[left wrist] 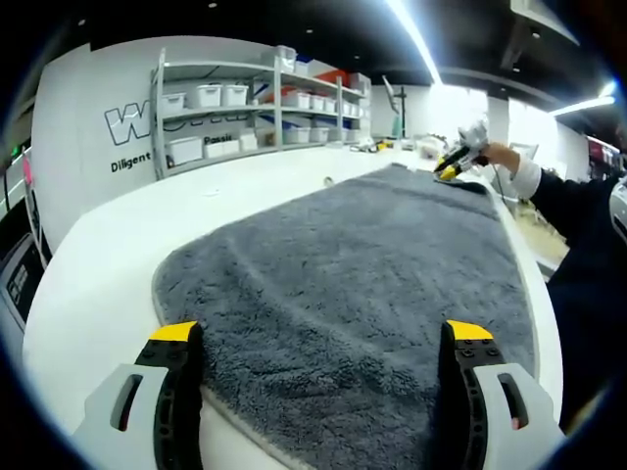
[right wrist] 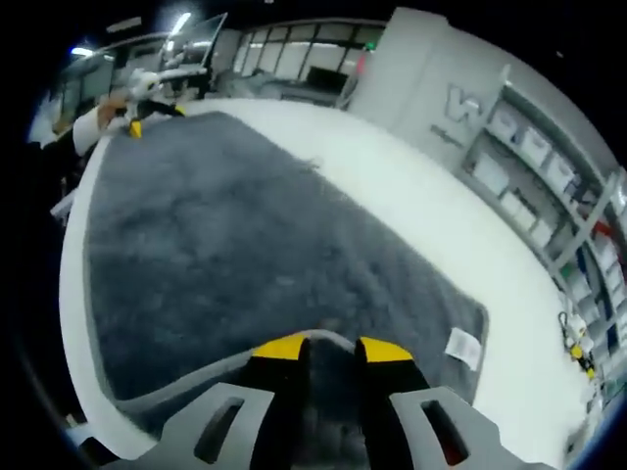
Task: Open the folded towel by lifting each exposed corner and separating the folded layers until the towel lies flat within the target outline without major curled edges
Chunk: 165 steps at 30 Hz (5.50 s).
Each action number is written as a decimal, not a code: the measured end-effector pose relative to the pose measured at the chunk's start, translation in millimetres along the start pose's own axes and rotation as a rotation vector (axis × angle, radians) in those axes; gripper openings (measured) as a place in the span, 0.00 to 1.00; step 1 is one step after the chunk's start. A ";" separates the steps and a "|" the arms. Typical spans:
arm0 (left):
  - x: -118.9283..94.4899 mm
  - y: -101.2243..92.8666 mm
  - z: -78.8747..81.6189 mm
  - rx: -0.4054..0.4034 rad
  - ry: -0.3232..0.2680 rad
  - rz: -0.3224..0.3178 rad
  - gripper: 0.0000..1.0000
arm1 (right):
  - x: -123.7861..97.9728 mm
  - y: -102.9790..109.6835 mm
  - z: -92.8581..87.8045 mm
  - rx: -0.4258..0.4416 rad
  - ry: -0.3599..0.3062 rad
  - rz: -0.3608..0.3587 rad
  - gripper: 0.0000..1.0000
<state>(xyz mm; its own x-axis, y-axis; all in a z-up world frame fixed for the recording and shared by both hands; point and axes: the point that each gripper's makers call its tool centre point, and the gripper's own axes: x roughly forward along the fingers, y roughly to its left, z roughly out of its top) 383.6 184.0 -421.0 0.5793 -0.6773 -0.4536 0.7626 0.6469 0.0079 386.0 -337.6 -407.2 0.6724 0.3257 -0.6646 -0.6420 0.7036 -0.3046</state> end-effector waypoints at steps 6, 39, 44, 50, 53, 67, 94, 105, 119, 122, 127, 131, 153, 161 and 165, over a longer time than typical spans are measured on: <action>-0.1 1.0 0.1 0.000 -0.003 0.000 0.99 | 6.2 5.7 -6.1 0.030 0.014 0.023 0.04; 0.8 0.4 -0.4 0.000 0.011 0.000 0.99 | -49.2 -10.8 11.6 0.090 -0.133 -0.094 0.00; 0.8 0.2 -0.6 0.000 0.014 0.000 0.99 | -64.3 -15.9 10.1 0.149 -0.180 -0.122 0.00; 0.9 0.7 -0.7 0.000 0.019 0.000 0.99 | -84.7 -16.5 5.6 0.212 -0.251 -0.150 0.00; 0.9 1.2 -0.7 0.001 0.019 0.000 0.99 | -93.8 -16.7 0.9 0.236 -0.275 -0.156 0.00; 1.5 0.2 0.2 0.002 0.027 0.000 0.99 | -130.4 -22.7 -32.8 0.295 -0.277 -0.225 0.00; 1.2 -1.8 0.6 0.003 0.040 0.011 0.98 | -146.0 -12.9 -107.7 0.468 -0.270 -0.263 0.00; 0.4 0.4 0.4 0.000 0.040 0.017 0.98 | -153.2 -7.0 -118.8 0.506 -0.276 -0.259 0.00; -0.3 0.6 0.1 0.000 0.048 0.019 0.98 | -165.0 -20.2 -99.6 0.469 -0.374 -0.342 0.04; -0.2 0.3 0.0 0.000 0.049 0.016 0.98 | -155.2 -19.8 -93.4 0.448 -0.358 -0.340 0.05; 0.1 -0.5 -0.3 0.000 0.048 0.014 0.98 | -142.2 -16.0 -80.4 0.344 -0.328 -0.340 0.07; 0.0 -1.1 -0.4 0.000 0.048 0.013 0.98 | -134.1 -15.2 -87.5 0.325 -0.277 -0.338 0.07; -1.1 -0.3 -1.2 -0.002 0.042 0.017 0.98 | -125.9 -7.0 -140.6 0.415 -0.197 -0.324 0.08; -1.9 -0.4 -0.7 -0.002 0.029 0.022 0.98 | -125.7 -7.5 -140.7 0.421 -0.185 -0.330 0.08; -2.6 0.2 -0.6 -0.005 0.021 0.026 0.98 | -126.1 -7.7 -140.1 0.415 -0.167 -0.328 0.08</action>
<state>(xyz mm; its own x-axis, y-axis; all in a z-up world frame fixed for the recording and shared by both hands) 382.1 186.1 -420.4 0.5929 -0.6525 -0.4719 0.7458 0.6660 0.0160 254.6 -472.5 -416.6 0.8839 0.1195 -0.4522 -0.2124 0.9639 -0.1605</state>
